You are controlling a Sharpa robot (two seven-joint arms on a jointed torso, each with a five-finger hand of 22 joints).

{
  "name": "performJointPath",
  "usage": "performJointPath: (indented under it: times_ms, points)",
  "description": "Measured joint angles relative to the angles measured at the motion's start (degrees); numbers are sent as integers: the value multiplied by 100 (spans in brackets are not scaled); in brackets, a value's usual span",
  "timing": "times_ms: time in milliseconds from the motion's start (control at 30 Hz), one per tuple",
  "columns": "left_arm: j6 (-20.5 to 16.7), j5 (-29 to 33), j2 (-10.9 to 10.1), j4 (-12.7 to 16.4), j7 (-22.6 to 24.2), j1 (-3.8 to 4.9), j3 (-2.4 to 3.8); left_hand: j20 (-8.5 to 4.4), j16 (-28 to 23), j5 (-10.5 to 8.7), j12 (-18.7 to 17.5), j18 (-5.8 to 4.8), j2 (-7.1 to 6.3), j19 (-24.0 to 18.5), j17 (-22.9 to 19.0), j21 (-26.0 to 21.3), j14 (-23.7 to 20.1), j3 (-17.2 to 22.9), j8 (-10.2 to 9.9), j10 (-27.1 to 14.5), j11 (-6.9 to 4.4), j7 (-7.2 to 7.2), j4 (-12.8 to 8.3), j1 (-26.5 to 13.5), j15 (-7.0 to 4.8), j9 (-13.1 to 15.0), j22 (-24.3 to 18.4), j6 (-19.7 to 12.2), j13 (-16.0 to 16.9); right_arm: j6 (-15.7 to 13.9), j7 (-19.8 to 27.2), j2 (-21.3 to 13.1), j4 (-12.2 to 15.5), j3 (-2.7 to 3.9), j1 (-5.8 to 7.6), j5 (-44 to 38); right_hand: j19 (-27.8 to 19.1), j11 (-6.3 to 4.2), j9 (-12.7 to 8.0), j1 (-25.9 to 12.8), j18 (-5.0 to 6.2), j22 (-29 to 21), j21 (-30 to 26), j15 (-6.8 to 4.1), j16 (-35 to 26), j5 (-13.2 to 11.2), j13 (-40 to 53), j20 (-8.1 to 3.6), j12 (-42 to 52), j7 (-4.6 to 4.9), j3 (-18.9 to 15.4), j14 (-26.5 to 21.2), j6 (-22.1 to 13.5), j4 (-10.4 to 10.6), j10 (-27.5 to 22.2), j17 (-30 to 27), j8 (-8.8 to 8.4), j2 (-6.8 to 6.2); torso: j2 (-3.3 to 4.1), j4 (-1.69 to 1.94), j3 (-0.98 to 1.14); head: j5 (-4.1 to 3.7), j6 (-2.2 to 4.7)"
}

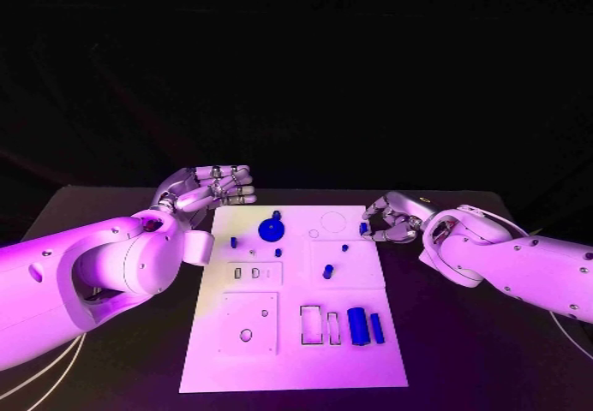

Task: Assemble the parts on the task board

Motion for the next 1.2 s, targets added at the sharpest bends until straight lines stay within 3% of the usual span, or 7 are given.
performJointPath:
  times_ms: [933, 1100, 1200]
  points:
    - [5, 0, -9, -5, -2, 0, 0, 0, 0, 4, 0, 0, 0, 0, 4, 0, 0, 0, 0, 0, 0, 0, 0, 0, 0, 0, 0, 0, 0, 124, 25, 133, -142, -1, -32, -67, 23, 0, 79, 156, 0, -2, 0, 0, 0, -71, 4, -22, 53, -121, 205, 0, 432, -172, 0, 4, 79, 157, -3, 4, 0, -1, -37]
    - [5, -5, -10, -5, -5, 0, 0, 0, 0, 4, 0, 0, 0, 0, 4, 0, 0, 0, 0, 0, 0, 0, 0, 0, 0, 0, 0, 0, 0, 137, 20, 138, -153, -1, -34, -85, 44, -42, 93, 175, 0, -3, 2, -22, 0, -101, 3, -44, 81, -164, 271, 22, 535, -191, 0, 3, 104, 189, -3, 2, 3, -6, -42]
    - [6, -10, -11, -5, -6, 0, 0, 0, 0, 4, 0, 0, 0, 0, 4, 0, 0, 0, 0, 0, 0, 0, 0, 0, 0, 0, 0, 0, 0, 131, 20, 140, -157, 0, -35, -92, 74, -104, 109, 172, 0, -3, 41, -57, 0, -127, 3, -74, 117, -200, 342, 13, 660, -197, 2, 3, 149, 295, -3, 3, 3, -10, -47]
